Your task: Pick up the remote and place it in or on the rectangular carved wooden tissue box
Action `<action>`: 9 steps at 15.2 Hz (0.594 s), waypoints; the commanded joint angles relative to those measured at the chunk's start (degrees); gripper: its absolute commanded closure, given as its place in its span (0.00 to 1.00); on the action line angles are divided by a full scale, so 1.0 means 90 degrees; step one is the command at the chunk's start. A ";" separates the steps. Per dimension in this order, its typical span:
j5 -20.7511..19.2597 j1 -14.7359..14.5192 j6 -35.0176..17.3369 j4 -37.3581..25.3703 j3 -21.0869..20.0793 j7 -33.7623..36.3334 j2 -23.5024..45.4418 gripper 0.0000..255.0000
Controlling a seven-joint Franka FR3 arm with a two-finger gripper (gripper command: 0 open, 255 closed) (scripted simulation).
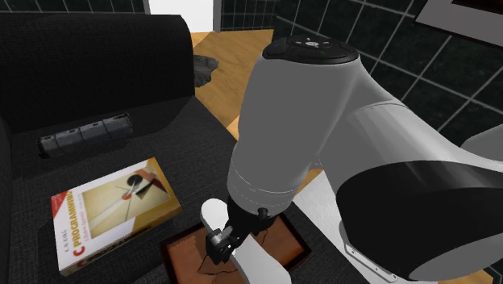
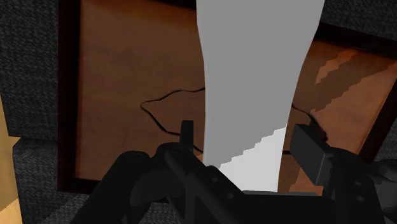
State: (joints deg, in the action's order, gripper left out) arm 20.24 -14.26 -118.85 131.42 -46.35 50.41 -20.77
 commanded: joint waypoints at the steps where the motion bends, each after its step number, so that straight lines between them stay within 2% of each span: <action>1: 0.0001 -0.0001 -0.0002 0.0000 -0.0001 0.0000 0.0000 1.00; 2: 0.0000 0.0000 -0.0002 0.0000 -0.0001 0.0000 0.0001 0.00; 7: 0.0001 0.0000 -0.0002 0.0000 -0.0001 0.0000 0.0000 0.00; 9: 0.0020 -0.0029 0.0461 -0.0282 0.0177 -0.0044 -0.0188 0.00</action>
State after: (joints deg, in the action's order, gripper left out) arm 20.46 -14.49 -116.51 130.13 -45.30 50.04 -21.93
